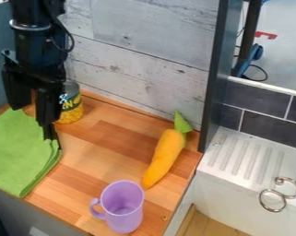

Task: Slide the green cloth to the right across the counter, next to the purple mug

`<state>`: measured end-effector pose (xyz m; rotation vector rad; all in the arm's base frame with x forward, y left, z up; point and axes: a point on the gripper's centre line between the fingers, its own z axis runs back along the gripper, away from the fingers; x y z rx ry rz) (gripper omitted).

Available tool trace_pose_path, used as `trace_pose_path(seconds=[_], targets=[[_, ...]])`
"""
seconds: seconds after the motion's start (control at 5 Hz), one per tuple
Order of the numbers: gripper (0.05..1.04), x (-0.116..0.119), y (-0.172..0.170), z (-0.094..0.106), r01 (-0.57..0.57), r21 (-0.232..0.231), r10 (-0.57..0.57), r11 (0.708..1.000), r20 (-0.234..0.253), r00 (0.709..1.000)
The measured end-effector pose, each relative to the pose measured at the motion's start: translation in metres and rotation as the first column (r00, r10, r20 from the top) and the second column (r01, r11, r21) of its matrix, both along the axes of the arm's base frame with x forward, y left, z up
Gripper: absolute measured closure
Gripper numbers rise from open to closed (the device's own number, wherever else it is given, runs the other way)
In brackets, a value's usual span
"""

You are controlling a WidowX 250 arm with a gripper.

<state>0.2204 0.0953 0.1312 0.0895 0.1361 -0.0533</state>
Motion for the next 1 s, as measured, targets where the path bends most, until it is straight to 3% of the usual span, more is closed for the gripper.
trace_pose_path(seconds=[0.2,0.4,0.8,1.0], targets=[[0.085,-0.001,-0.001,-0.005,0.0,-0.007,0.0,1.0,-0.02,1.0],[0.085,-0.002,0.019,-0.015,-0.003,-0.008,0.003,1.0,-0.023,1.0],[0.085,-0.008,0.089,-0.041,-0.093,0.035,0.091,0.995,0.036,0.995],[0.085,-0.004,0.108,-0.064,-0.116,0.047,0.113,0.992,0.067,0.991]])
